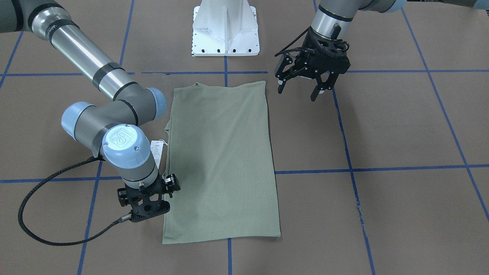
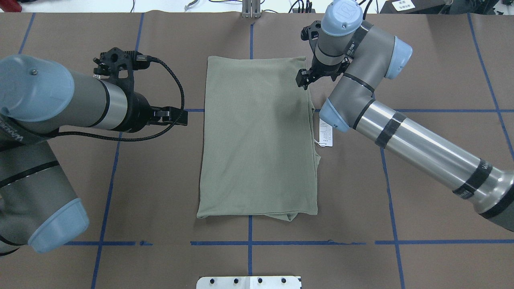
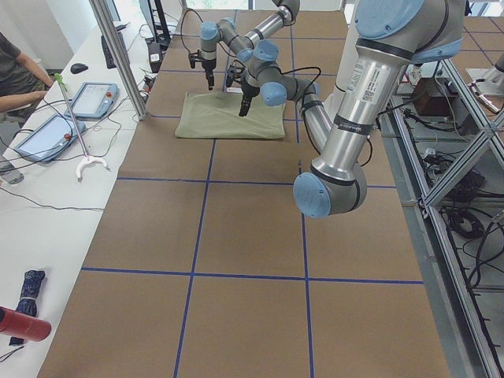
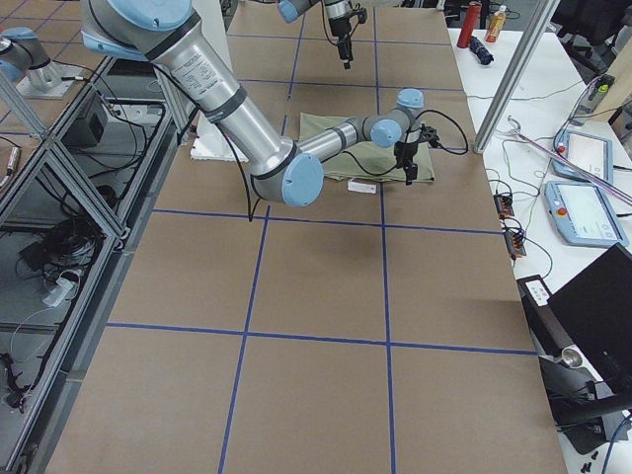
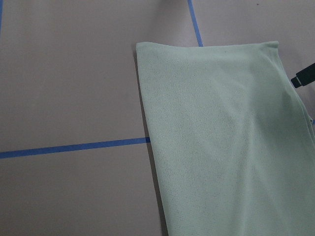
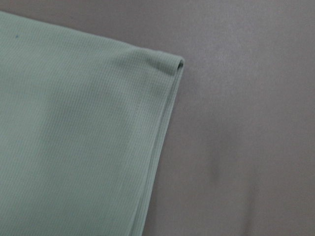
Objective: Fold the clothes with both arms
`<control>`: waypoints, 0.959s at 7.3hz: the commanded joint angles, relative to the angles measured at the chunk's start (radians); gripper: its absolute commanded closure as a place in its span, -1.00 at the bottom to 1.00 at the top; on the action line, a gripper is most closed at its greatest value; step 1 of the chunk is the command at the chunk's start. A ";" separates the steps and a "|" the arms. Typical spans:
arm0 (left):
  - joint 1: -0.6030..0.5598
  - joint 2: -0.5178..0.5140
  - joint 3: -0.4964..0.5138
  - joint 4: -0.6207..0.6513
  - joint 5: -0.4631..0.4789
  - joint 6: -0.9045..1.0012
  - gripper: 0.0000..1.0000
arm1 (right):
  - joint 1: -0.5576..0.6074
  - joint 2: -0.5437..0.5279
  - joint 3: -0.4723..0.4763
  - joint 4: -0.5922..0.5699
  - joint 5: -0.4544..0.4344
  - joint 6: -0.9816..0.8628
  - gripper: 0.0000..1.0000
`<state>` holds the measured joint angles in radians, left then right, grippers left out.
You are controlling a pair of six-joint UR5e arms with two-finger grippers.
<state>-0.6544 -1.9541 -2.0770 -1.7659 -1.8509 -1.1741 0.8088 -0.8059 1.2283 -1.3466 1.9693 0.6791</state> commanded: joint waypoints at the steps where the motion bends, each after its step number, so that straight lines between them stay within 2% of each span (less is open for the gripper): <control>1: 0.075 0.158 0.008 -0.304 -0.021 -0.256 -1.00 | -0.064 -0.178 0.303 -0.037 0.010 0.130 -1.00; 2: 0.122 0.216 0.018 -0.396 0.007 -0.351 -1.00 | -0.094 -0.253 0.447 -0.073 0.013 0.195 -1.00; 4: 0.325 0.207 0.056 -0.397 0.199 -0.555 -1.00 | -0.106 -0.330 0.653 -0.153 0.095 0.281 -1.00; 5: 0.396 0.178 0.076 -0.368 0.223 -0.629 -1.00 | -0.131 -0.366 0.728 -0.170 0.102 0.327 -1.00; 7: 0.423 0.045 0.138 -0.188 0.226 -0.645 -0.98 | -0.174 -0.400 0.781 -0.166 0.089 0.423 -1.00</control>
<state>-0.2550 -1.8315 -1.9749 -2.0548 -1.6344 -1.7979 0.6600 -1.1840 1.9704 -1.5102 2.0620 1.0474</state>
